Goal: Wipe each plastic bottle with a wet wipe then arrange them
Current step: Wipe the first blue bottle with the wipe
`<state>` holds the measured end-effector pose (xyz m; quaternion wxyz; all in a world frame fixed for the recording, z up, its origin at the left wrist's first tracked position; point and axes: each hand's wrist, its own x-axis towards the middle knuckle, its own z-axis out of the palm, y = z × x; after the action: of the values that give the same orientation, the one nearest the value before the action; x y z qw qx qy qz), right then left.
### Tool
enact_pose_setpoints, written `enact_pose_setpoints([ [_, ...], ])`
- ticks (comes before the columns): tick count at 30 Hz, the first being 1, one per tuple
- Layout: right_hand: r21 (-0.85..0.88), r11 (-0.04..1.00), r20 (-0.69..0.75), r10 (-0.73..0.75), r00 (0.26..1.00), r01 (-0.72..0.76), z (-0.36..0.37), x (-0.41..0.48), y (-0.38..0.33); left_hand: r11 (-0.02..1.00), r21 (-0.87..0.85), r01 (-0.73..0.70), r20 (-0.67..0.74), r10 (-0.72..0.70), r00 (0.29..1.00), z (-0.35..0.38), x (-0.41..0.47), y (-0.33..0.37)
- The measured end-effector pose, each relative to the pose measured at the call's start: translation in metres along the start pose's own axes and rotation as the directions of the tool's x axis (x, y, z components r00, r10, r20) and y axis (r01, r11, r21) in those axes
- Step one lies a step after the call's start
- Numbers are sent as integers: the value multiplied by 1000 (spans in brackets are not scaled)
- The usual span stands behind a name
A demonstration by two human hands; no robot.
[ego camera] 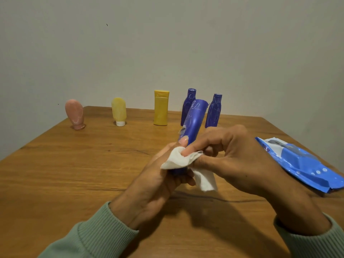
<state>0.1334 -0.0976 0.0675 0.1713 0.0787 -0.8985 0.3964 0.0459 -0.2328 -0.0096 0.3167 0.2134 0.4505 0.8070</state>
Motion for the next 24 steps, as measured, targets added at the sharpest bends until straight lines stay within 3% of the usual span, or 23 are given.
enact_pose_setpoints([
  [4,-38,999,11,7,1000,-7,-2,1,2,996,85,-8,15,7,1000,4,-1,6],
  [9,-57,998,21,0,1000,1,-5,1,4,999,-22,37,-4,-37,999,8,-3,11],
  [18,-82,996,49,45,998,-40,-20,1,4,1000,-14,12,-3,-12,1000,13,-10,18],
  [24,-108,994,45,36,998,-31,-28,-3,1,998,46,-32,-73,35,997,19,-12,18],
])
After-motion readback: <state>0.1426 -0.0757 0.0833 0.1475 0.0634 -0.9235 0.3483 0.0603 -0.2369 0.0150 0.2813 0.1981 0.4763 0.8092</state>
